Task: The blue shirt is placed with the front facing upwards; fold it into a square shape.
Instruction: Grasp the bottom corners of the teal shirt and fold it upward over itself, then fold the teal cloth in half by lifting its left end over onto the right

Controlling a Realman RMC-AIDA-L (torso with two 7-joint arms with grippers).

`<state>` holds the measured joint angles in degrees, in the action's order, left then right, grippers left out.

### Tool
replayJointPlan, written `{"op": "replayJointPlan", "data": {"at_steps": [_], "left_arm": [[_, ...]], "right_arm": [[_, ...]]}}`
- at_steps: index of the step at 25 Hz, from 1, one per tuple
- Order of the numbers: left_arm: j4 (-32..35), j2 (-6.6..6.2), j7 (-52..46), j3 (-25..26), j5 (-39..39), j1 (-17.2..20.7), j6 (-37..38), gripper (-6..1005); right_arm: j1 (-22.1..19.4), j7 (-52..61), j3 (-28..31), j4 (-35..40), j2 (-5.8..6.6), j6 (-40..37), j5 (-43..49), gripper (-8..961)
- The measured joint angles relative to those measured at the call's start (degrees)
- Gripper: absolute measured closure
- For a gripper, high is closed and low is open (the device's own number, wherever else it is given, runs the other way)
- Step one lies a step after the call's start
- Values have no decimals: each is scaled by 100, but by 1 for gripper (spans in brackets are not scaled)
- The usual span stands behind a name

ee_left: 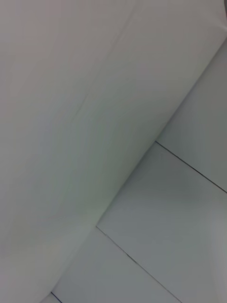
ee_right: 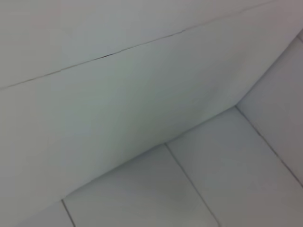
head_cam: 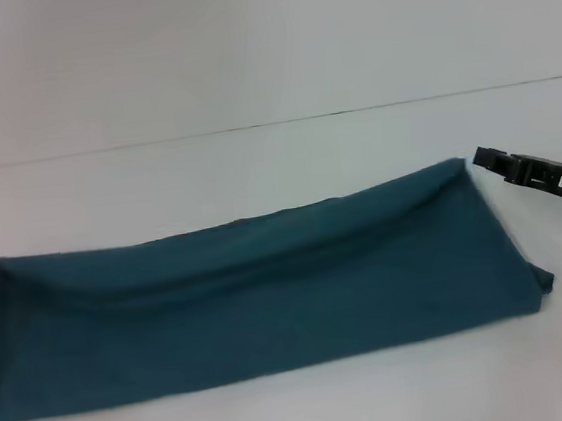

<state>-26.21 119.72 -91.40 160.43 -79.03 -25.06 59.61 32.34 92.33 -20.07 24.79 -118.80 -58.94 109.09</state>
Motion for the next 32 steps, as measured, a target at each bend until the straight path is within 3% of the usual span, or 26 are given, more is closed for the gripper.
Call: {"op": "replayJointPlan", "data": {"at_steps": [2,6,14,19,22,29,32], "left_arm": [[-1,14,0,-3,14,-11,-58,911],[-3,28,-1,-3,18,-24,-207,832],[-81,19,94,45,-39,-63,-441,506],[-138,-53,77,29,-91,-139,-349,324],[-164,-72,-80,7,-91,-174,-300,208],[-567,22,-438,38,-155,-143,-19,131],[-683,29,-491,2,-149,-138,120,121]], "right_arm": [[0,1,0,-38,-1,131,-68,863],[11,3,0,-104,-10,354,-169,722],[26,-385,-40,-122,-11,505,-650,378],[121,-754,-54,-91,-11,470,-697,195],[130,-816,-49,-60,-11,411,-701,138],[108,-1275,-220,9,6,366,-662,6],[93,-1513,-305,65,-7,371,-673,7]]}}
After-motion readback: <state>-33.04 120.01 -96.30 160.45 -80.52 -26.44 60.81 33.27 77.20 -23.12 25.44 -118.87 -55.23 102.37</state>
